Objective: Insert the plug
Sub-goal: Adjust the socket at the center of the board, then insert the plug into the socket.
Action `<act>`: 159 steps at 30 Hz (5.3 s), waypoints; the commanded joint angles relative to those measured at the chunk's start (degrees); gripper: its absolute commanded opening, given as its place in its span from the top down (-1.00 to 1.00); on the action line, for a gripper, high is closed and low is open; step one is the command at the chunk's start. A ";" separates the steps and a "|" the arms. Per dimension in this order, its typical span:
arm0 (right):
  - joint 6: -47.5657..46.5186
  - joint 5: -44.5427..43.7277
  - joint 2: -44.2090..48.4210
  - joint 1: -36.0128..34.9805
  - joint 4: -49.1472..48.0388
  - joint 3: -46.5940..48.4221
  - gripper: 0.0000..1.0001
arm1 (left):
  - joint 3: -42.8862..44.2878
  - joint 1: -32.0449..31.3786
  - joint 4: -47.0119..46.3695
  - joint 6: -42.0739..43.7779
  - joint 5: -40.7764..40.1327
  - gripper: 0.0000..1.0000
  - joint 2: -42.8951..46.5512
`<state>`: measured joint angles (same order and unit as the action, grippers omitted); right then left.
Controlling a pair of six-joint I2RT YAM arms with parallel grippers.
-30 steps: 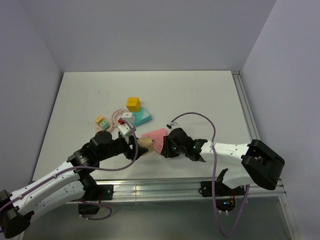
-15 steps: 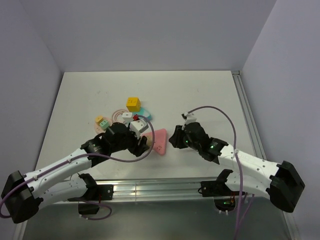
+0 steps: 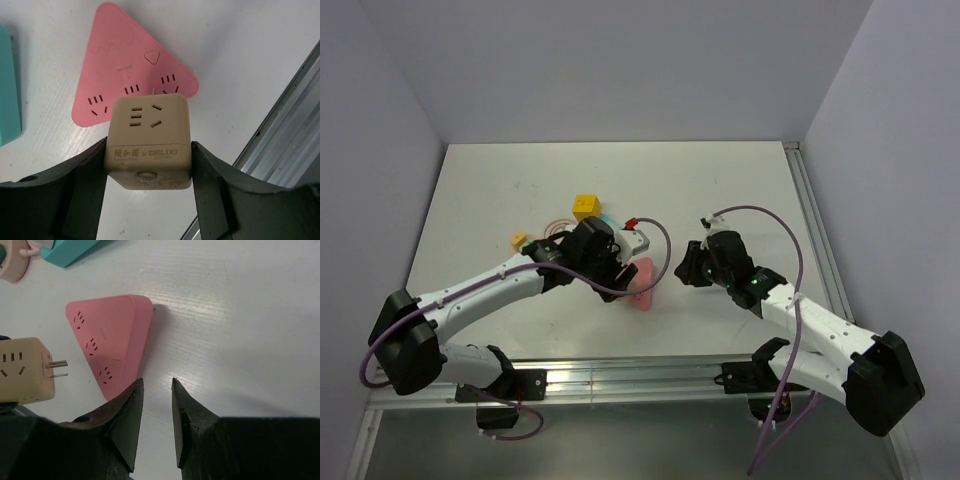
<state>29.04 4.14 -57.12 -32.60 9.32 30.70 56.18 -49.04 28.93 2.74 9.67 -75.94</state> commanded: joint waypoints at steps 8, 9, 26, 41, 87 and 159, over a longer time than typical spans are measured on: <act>0.40 4.65 -3.96 1.84 -9.06 -2.22 0.27 | 13.24 2.10 12.81 3.93 2.89 0.99 -10.36; 0.58 4.39 -4.57 2.10 -10.80 -2.48 0.28 | 13.86 2.19 13.17 4.02 2.81 0.99 -11.58; 1.11 5.53 -6.60 3.95 -15.39 -5.74 0.30 | 17.03 2.19 14.23 2.71 -0.09 0.99 -16.08; 1.02 7.55 -7.21 4.74 -16.44 -6.26 0.30 | 20.72 2.28 16.86 2.44 -0.36 0.99 -18.89; 1.28 10.27 -8.71 5.71 -17.93 -6.18 0.31 | 23.71 1.40 19.15 -5.91 -0.62 0.99 -24.08; 8.49 21.61 -37.45 7.38 -26.90 12.10 -0.18 | 24.59 -0.27 18.97 -2.30 -6.42 0.99 -23.46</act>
<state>37.87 25.06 -94.85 -25.47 -15.46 43.42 80.88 -49.56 48.99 0.80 3.60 -101.21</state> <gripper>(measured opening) 0.591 0.649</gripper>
